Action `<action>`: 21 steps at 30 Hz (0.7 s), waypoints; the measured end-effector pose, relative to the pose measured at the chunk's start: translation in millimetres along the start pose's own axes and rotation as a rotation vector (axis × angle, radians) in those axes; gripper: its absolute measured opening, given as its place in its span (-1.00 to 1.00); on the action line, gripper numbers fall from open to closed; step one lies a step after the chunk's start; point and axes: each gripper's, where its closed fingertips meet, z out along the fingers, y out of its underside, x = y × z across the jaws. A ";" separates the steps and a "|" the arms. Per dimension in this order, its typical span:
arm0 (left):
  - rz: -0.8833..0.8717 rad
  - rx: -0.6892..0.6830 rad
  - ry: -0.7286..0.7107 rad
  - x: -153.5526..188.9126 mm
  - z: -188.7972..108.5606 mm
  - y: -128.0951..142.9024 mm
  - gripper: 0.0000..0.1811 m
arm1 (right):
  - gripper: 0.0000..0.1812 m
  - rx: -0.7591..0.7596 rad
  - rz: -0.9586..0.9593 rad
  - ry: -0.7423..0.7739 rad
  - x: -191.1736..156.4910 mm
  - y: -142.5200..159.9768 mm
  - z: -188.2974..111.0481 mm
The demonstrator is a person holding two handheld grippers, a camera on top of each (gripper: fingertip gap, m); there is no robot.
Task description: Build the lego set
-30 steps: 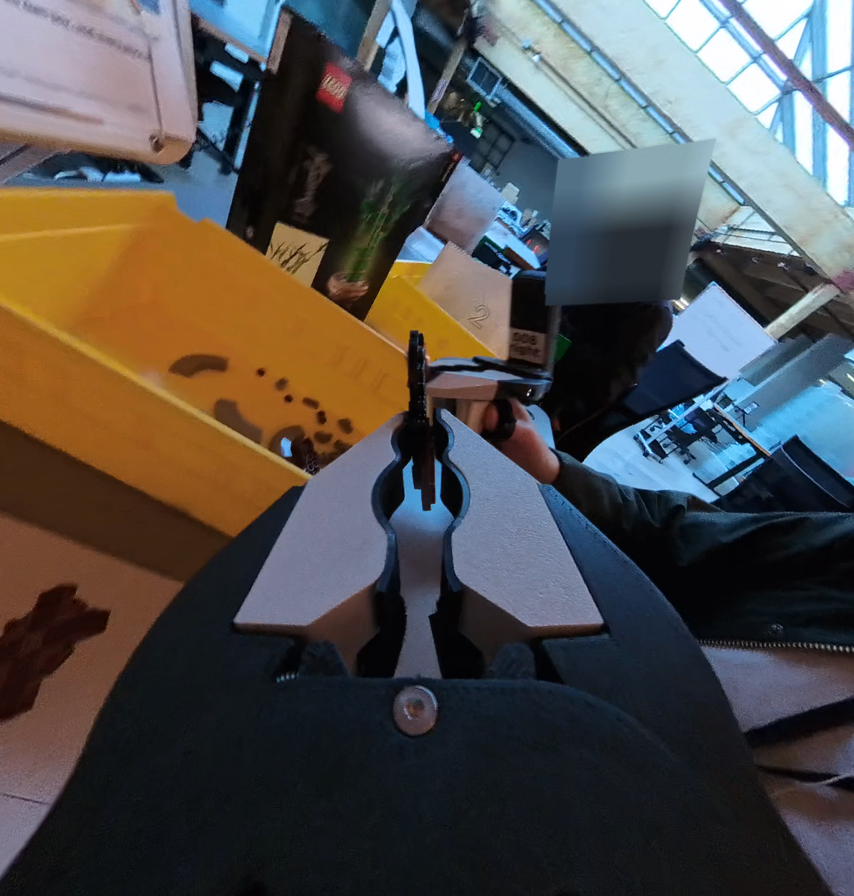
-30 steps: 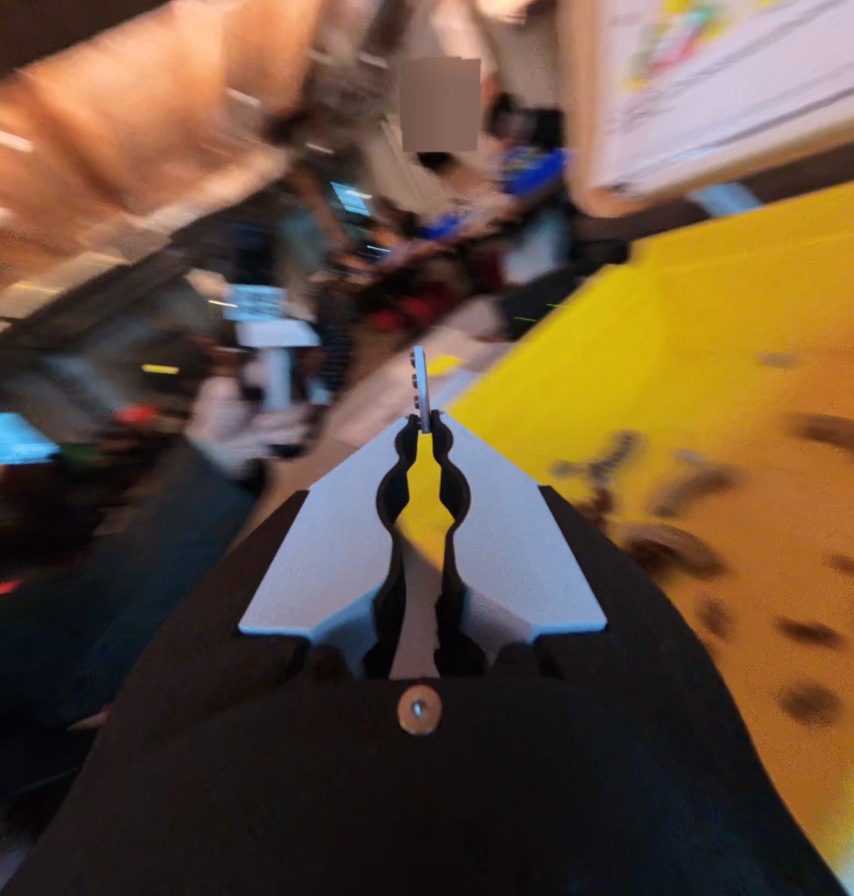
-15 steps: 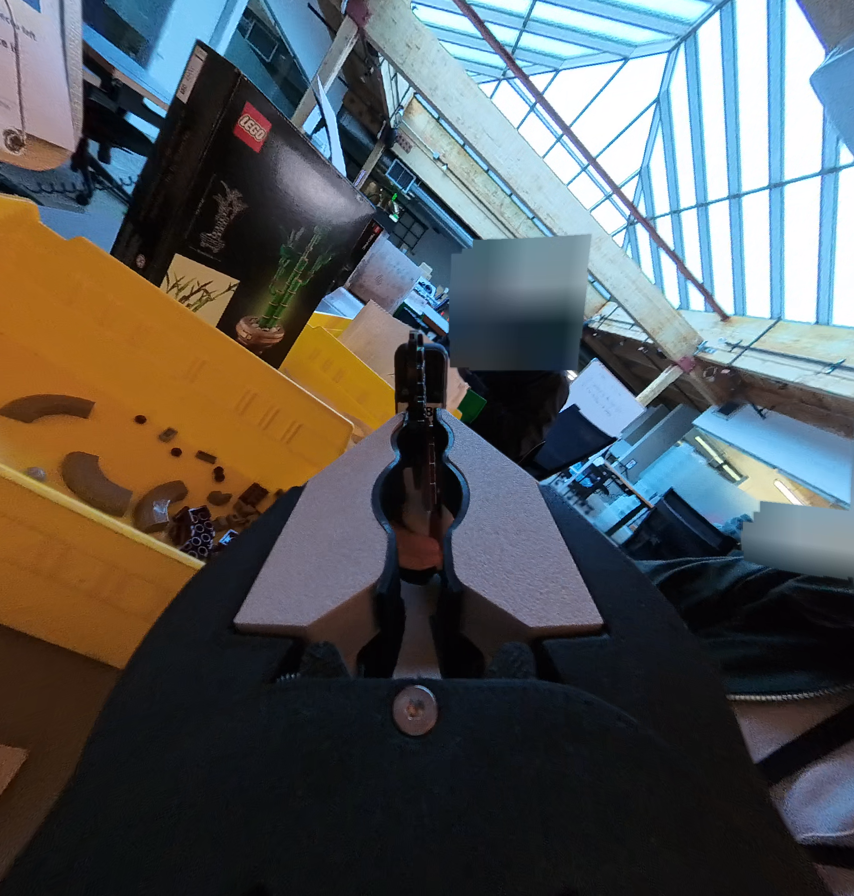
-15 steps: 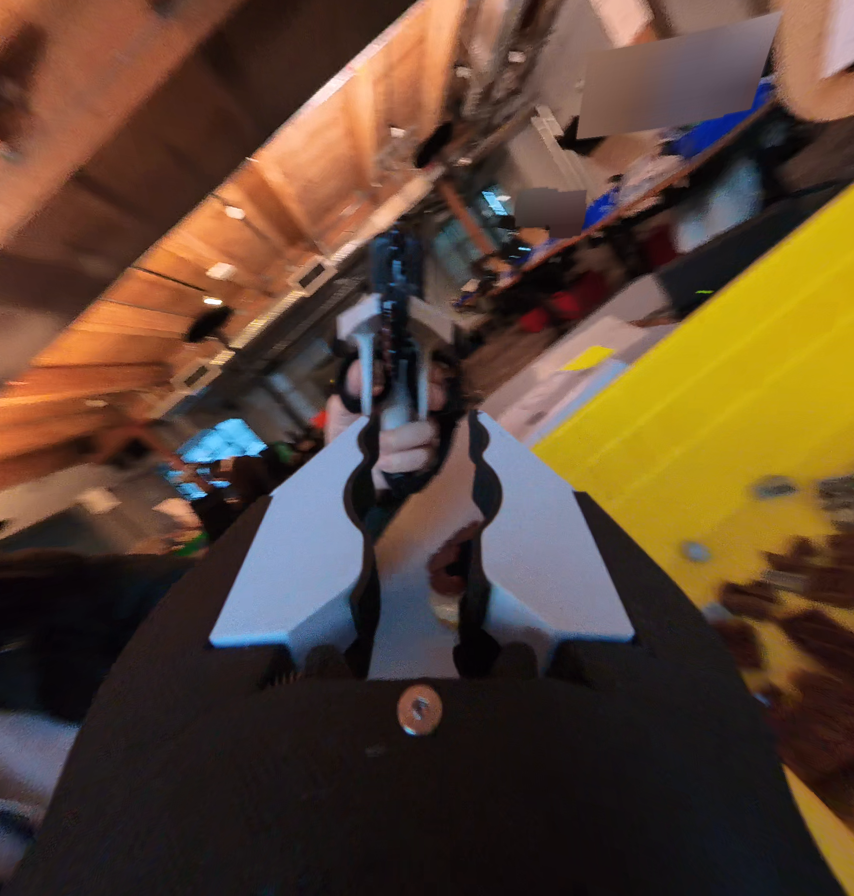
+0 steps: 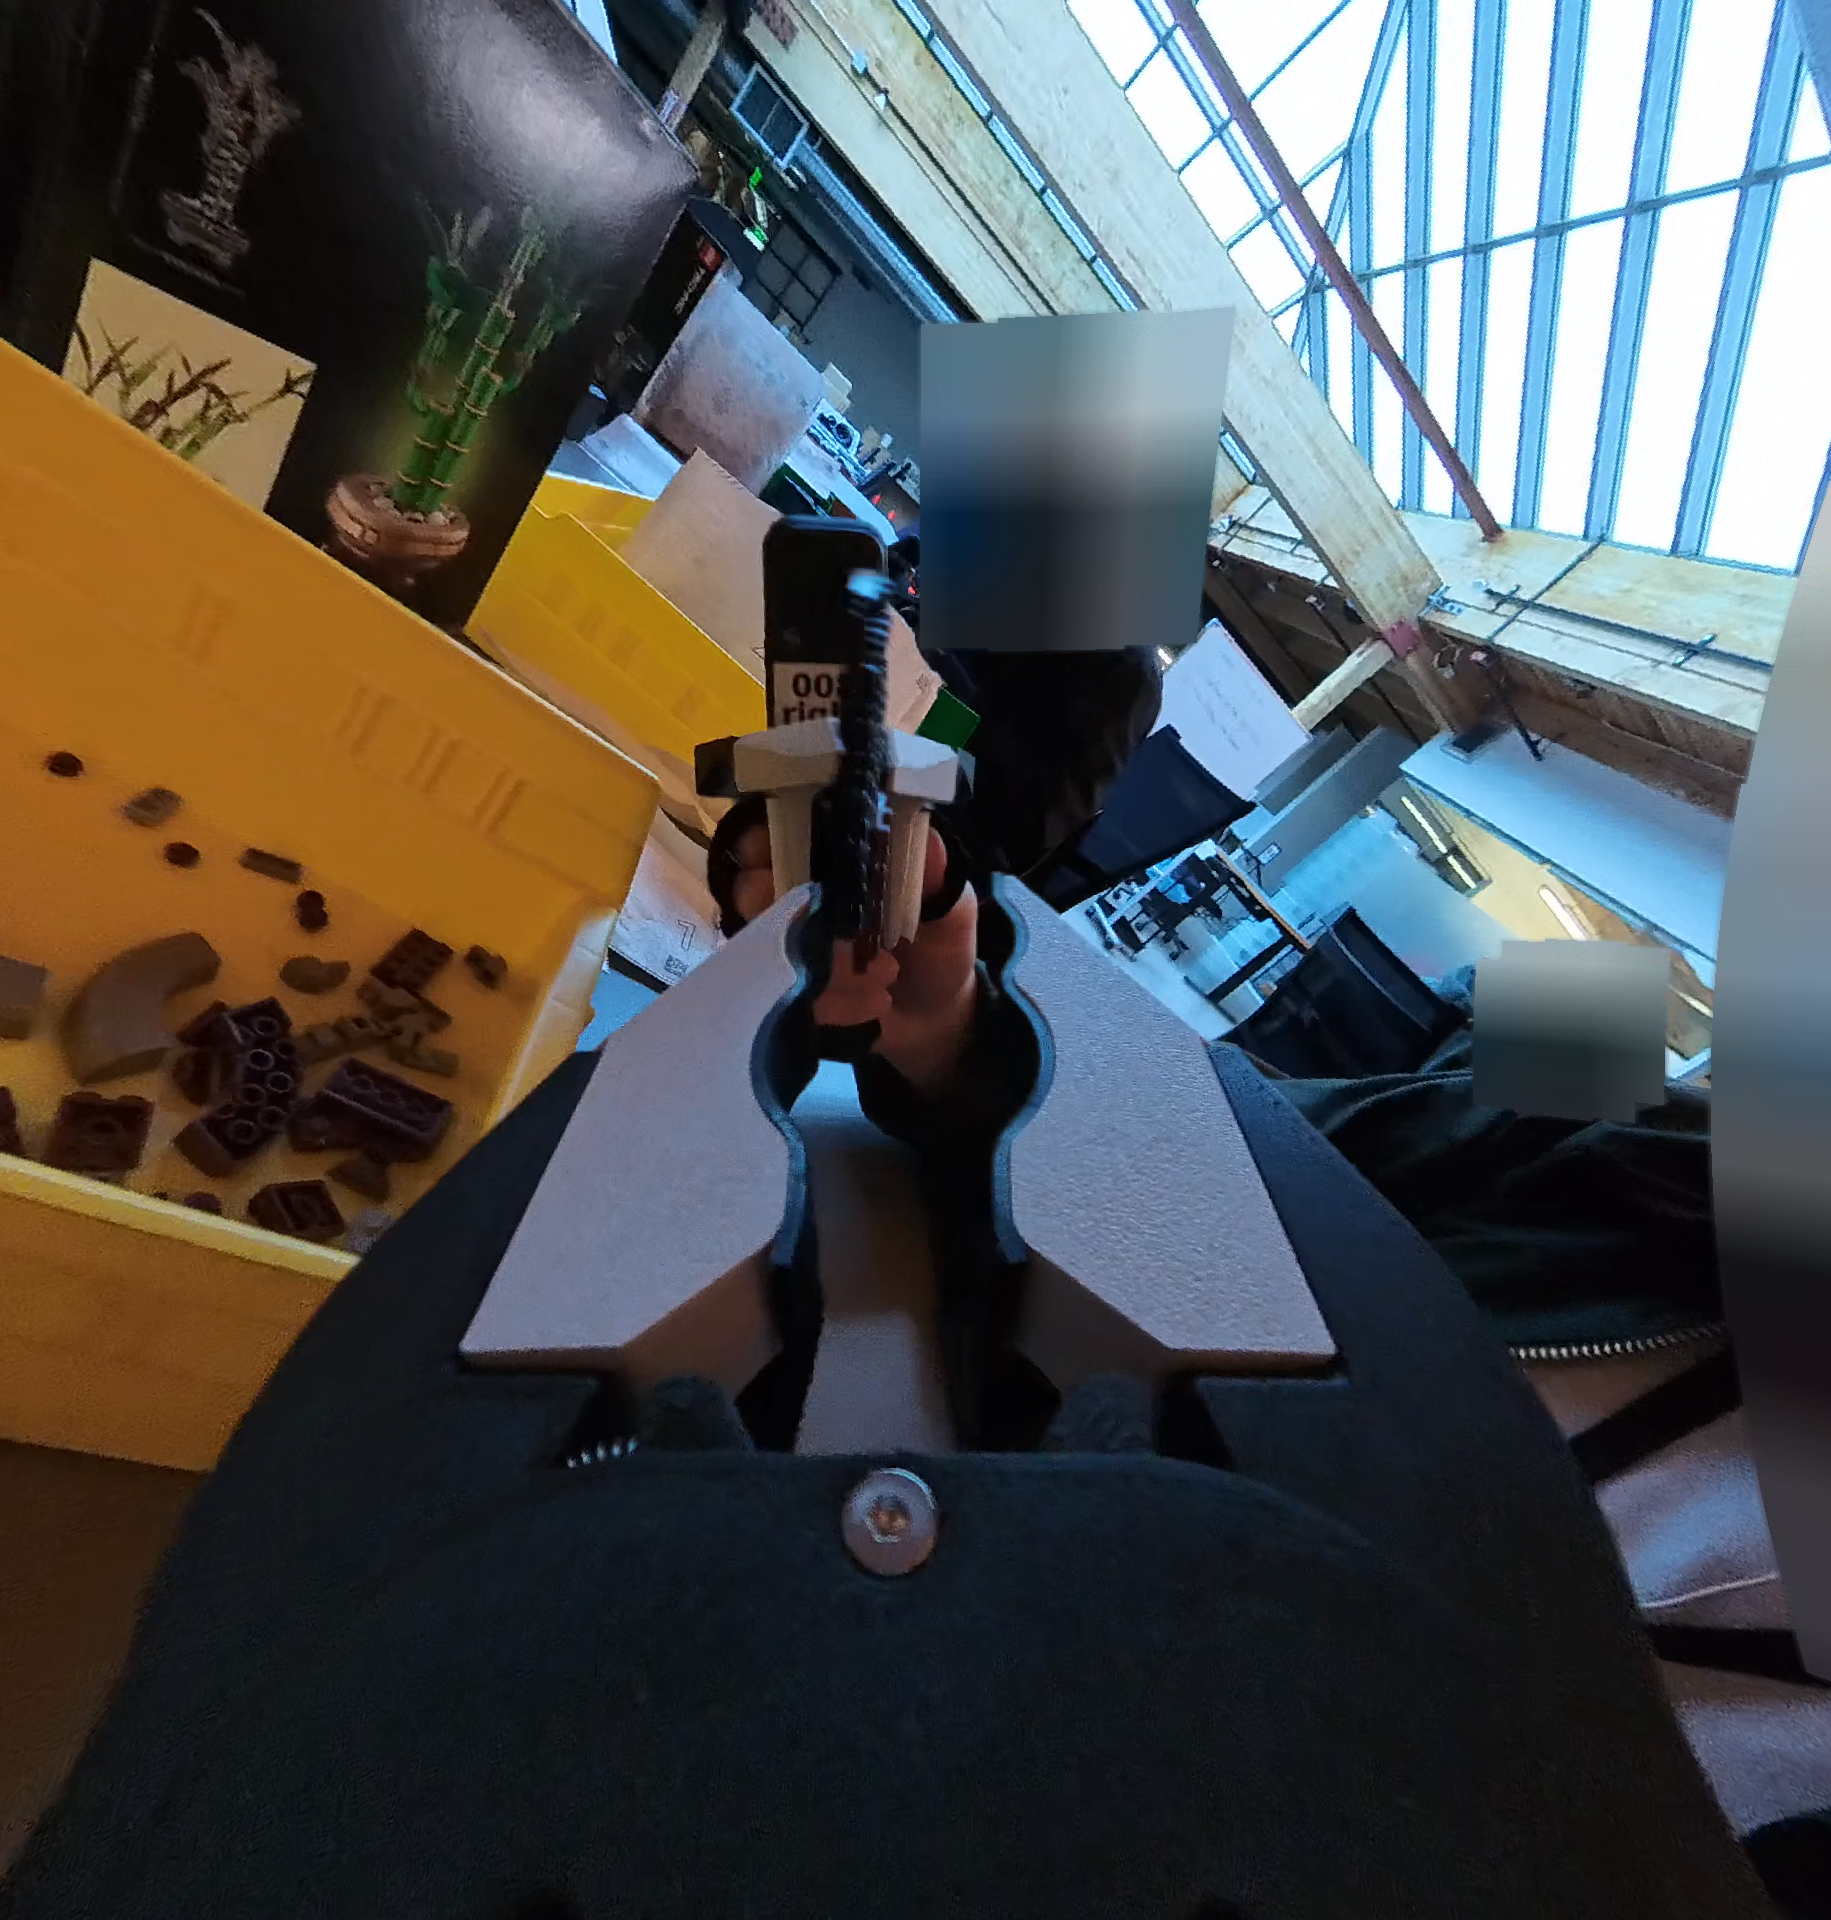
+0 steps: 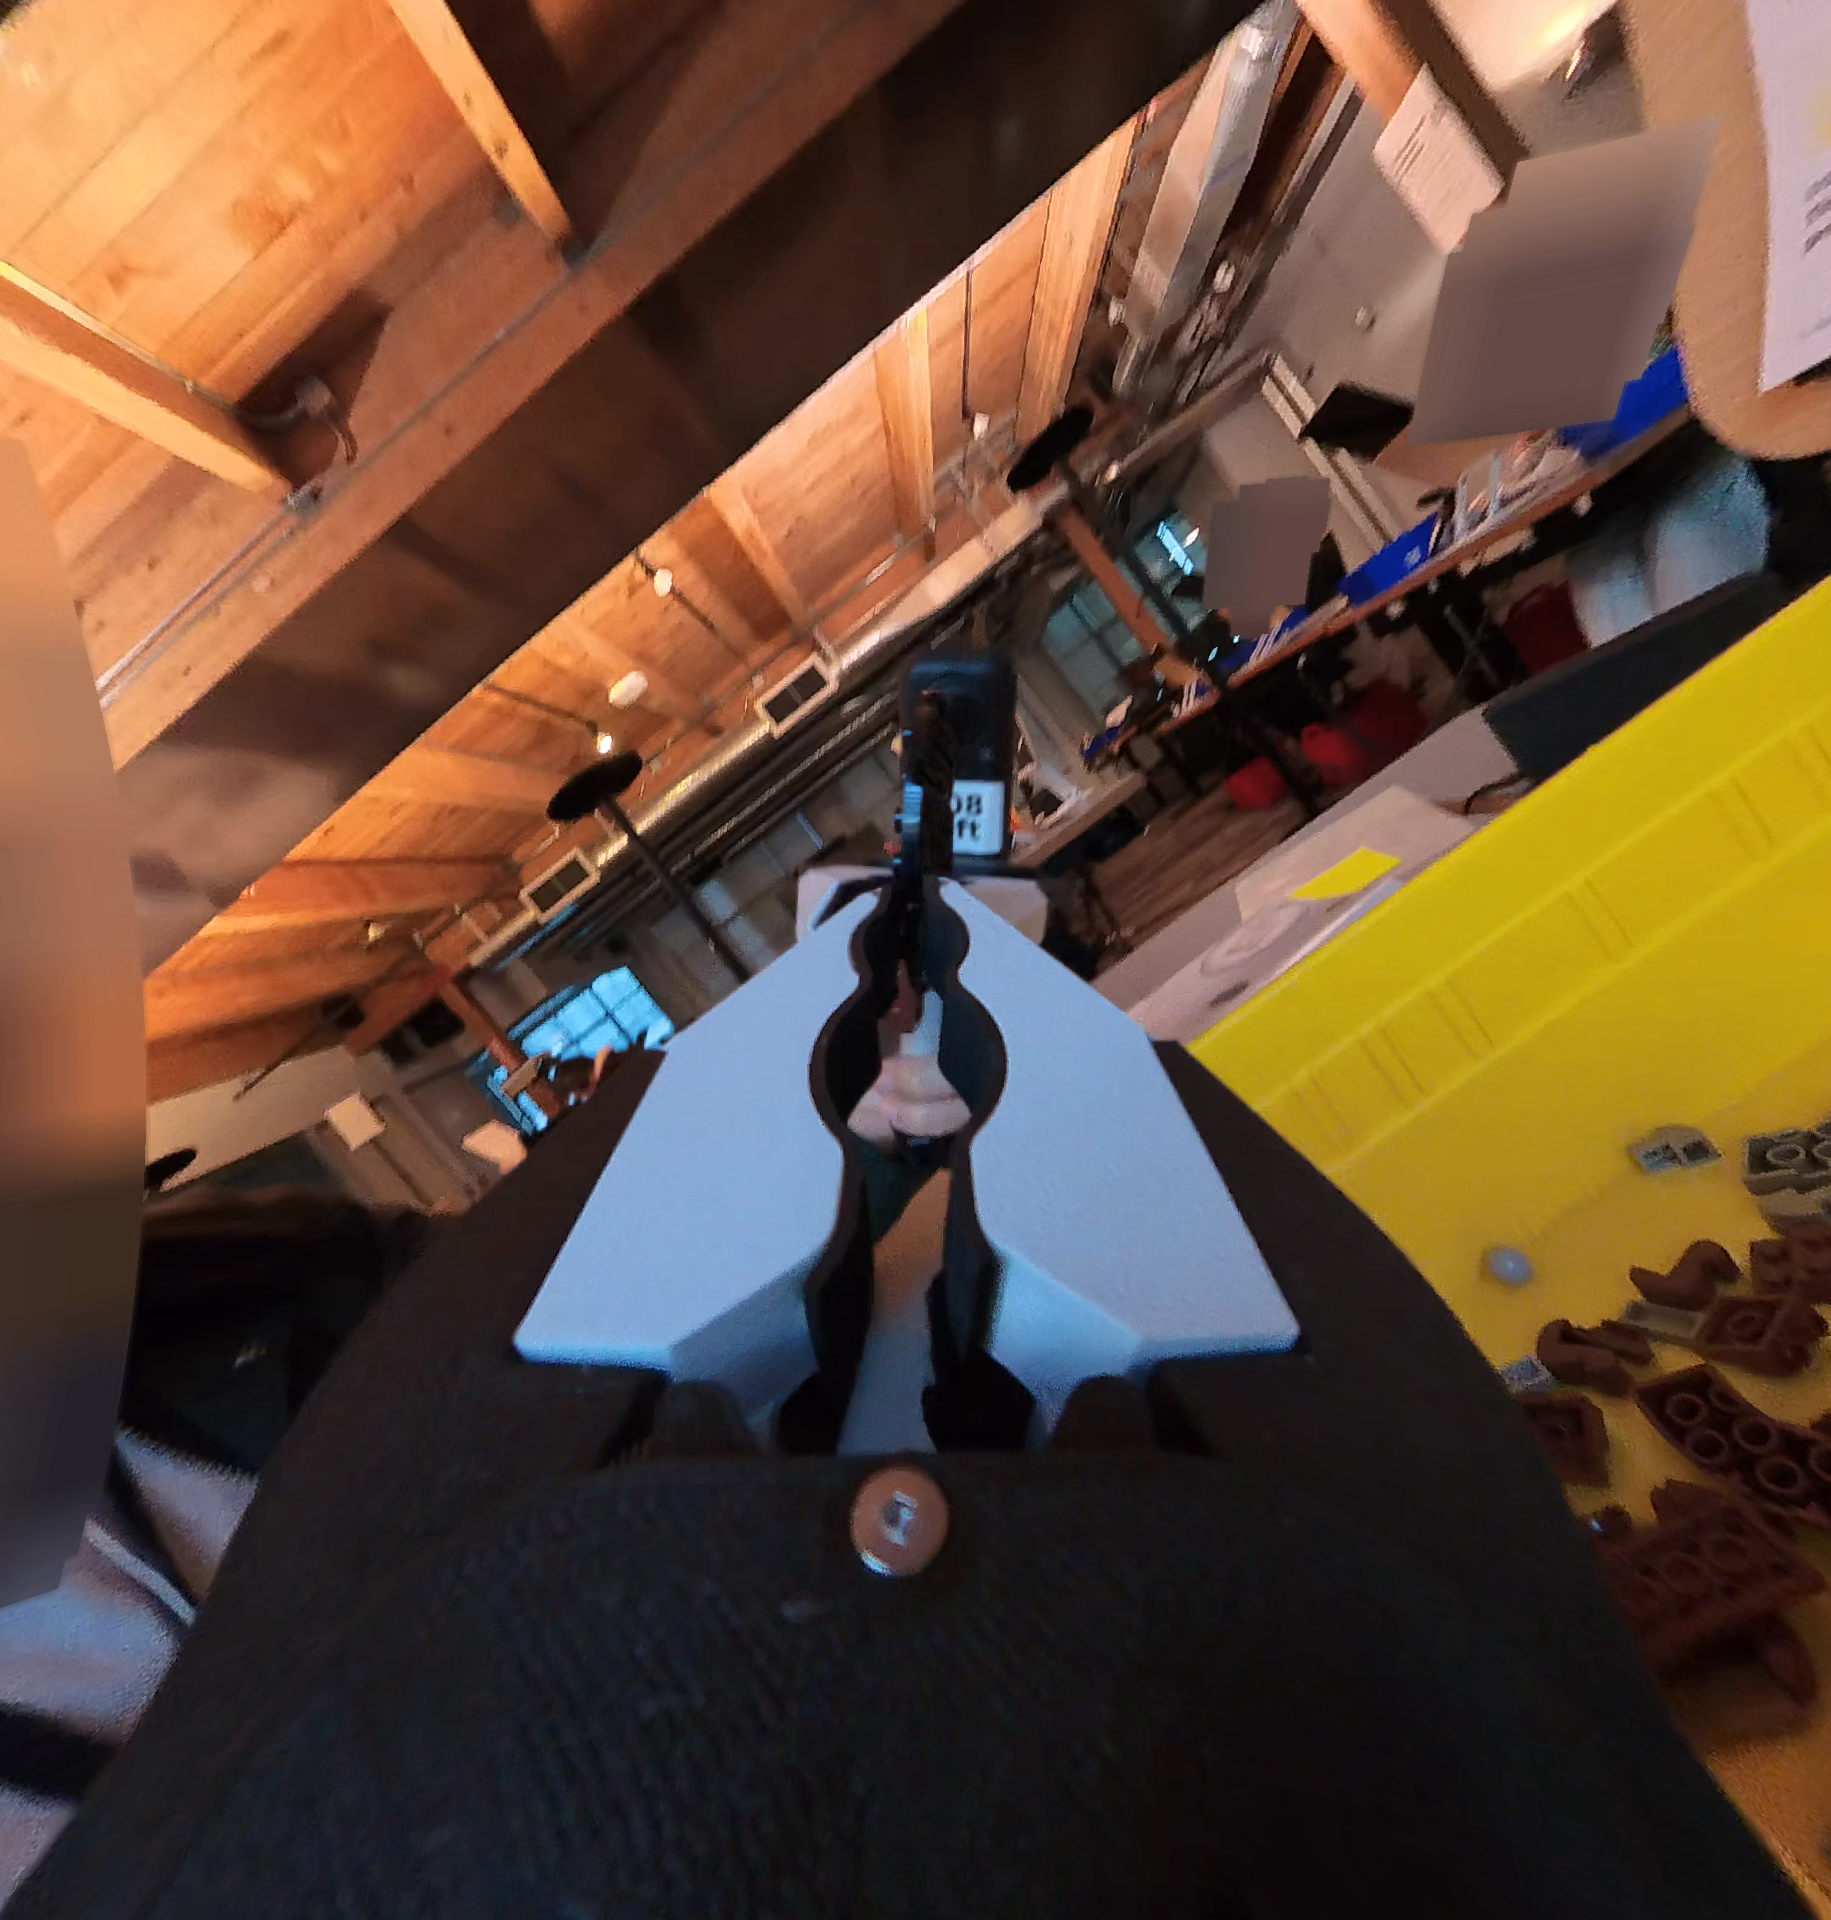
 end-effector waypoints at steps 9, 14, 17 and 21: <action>-0.074 -0.051 -0.003 -10.1 -5.2 8.5 -0.97 | -0.98 -0.175 -0.031 -0.013 -0.6 22.1 1.9; -0.068 0.005 -0.049 -17.0 -8.1 0.6 -0.97 | -0.64 -0.173 -0.036 0.074 12.9 28.0 7.4; -0.029 0.017 -0.101 -21.0 -9.9 -2.4 -0.97 | -0.77 -0.246 0.012 0.037 8.1 43.3 11.9; 0.017 0.025 -0.141 -20.8 -11.3 -5.8 -0.97 | -0.97 -0.284 0.037 0.033 8.2 52.4 13.4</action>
